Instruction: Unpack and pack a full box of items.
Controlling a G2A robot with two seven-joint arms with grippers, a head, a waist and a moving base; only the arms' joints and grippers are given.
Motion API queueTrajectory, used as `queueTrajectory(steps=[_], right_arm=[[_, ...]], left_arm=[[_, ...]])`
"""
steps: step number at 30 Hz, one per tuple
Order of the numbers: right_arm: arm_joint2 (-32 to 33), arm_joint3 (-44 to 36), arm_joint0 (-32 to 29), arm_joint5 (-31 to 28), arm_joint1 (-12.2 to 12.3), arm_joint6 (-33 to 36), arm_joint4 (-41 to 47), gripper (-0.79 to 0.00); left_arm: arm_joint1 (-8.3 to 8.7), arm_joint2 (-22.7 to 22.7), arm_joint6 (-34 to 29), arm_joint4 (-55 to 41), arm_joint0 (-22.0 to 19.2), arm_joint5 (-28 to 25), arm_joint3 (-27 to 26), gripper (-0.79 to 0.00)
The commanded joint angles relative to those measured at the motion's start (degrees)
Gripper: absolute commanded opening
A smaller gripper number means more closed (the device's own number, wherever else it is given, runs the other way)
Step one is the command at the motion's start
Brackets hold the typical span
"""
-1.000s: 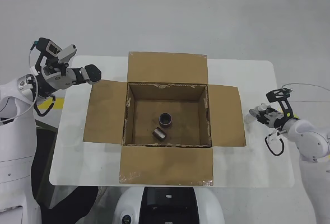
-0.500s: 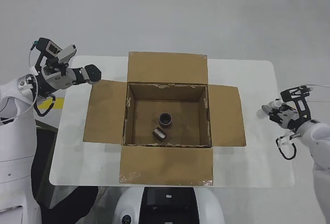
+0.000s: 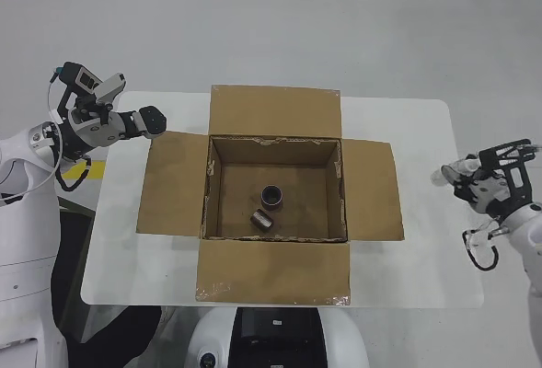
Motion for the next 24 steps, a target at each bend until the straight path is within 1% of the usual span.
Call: queueTrajectory(steps=[1, 3, 11, 15, 24], right_arm=[[-0.2, -1.4, 0.0, 0.2, 0.0, -0.6, -1.2, -0.785], [-0.7, -2.9, -0.1, 0.7, 0.0, -1.5, -1.5, -0.785], [-3.1, -7.2, 0.9, -1.7, 0.1, -4.0, -0.1, -0.785], [-5.8, -8.2, 2.4, -3.3, 0.2, -4.4, 0.1, -0.785], [-13.3, -10.2, 6.2, -4.6, 0.1, -5.1, 0.8, -0.785]], left_arm=[[0.0, 0.0, 0.0, 0.0, 0.0, 0.0, 0.0, 0.0], [0.0, 0.0, 0.0, 0.0, 0.0, 0.0, 0.0, 0.0], [0.0, 0.0, 0.0, 0.0, 0.0, 0.0, 0.0, 0.0], [0.0, 0.0, 0.0, 0.0, 0.0, 0.0, 0.0, 0.0], [0.0, 0.0, 0.0, 0.0, 0.0, 0.0, 0.0, 0.0]])
